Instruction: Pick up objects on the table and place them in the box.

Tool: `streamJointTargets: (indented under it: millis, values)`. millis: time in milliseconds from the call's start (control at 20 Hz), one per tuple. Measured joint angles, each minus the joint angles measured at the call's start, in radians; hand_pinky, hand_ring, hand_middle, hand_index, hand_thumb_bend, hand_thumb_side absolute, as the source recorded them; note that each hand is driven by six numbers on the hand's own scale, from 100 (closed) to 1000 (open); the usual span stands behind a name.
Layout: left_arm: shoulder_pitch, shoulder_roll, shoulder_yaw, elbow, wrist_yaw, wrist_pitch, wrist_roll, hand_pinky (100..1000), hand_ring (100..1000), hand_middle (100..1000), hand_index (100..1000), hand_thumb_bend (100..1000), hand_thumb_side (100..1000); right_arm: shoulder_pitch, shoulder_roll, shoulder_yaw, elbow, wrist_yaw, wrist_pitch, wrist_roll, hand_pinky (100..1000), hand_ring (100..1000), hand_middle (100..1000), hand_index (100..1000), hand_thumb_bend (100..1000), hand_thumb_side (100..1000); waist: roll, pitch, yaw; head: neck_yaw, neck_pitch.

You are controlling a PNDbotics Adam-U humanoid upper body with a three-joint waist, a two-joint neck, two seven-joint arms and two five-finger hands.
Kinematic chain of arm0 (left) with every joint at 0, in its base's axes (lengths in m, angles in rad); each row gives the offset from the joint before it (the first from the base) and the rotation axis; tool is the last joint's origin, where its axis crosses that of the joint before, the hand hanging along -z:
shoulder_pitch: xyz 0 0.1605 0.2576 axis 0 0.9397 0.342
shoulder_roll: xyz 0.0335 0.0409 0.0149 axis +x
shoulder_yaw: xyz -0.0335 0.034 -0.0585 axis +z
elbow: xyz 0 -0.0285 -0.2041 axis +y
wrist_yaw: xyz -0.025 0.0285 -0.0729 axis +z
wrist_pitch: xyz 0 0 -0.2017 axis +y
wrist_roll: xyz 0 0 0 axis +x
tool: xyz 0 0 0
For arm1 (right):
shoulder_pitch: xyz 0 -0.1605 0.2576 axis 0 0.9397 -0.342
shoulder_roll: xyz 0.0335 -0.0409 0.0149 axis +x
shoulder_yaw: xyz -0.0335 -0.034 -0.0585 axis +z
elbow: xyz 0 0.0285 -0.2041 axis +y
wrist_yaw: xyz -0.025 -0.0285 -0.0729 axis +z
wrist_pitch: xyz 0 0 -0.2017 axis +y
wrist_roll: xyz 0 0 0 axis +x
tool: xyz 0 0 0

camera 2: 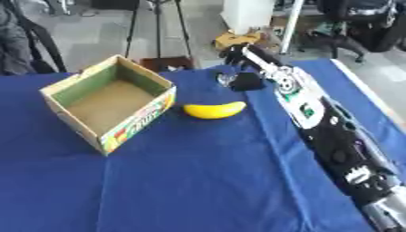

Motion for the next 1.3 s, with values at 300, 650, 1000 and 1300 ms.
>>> streamJointTargets:
  millis: [300, 650, 1000, 1300]
  values:
    - [0.000, 0.000, -0.004, 0.000, 0.000, 0.002, -0.006, 600, 632, 687, 721, 551, 1000, -0.029, 0.054, -0.003, 0.099, 0.103, -0.024, 0.052, 680, 745, 689, 834, 246, 471, 0.000, 0.000, 0.015, -0.011, 0.000]
    - [-0.005, 0.000, -0.012, 0.000, 0.001, 0.004, -0.012, 600, 631, 687, 721, 551, 1000, -0.034, 0.098, -0.033, 0.181, 0.190, -0.037, 0.066, 679, 743, 685, 833, 246, 470, 0.000, 0.002, 0.039, -0.026, 0.000]
    - [-0.008, 0.000, -0.015, 0.000, 0.002, 0.004, -0.016, 600, 631, 687, 721, 551, 1000, -0.034, 0.124, -0.059, 0.249, 0.217, -0.036, 0.057, 677, 742, 684, 832, 243, 469, -0.001, 0.007, 0.048, -0.033, 0.000]
    - [-0.009, 0.000, -0.017, 0.000, 0.004, 0.005, -0.017, 600, 630, 686, 720, 552, 1000, -0.041, 0.133, -0.077, 0.290, 0.225, -0.030, 0.039, 676, 741, 682, 831, 243, 468, -0.001, 0.010, 0.054, -0.038, 0.000]
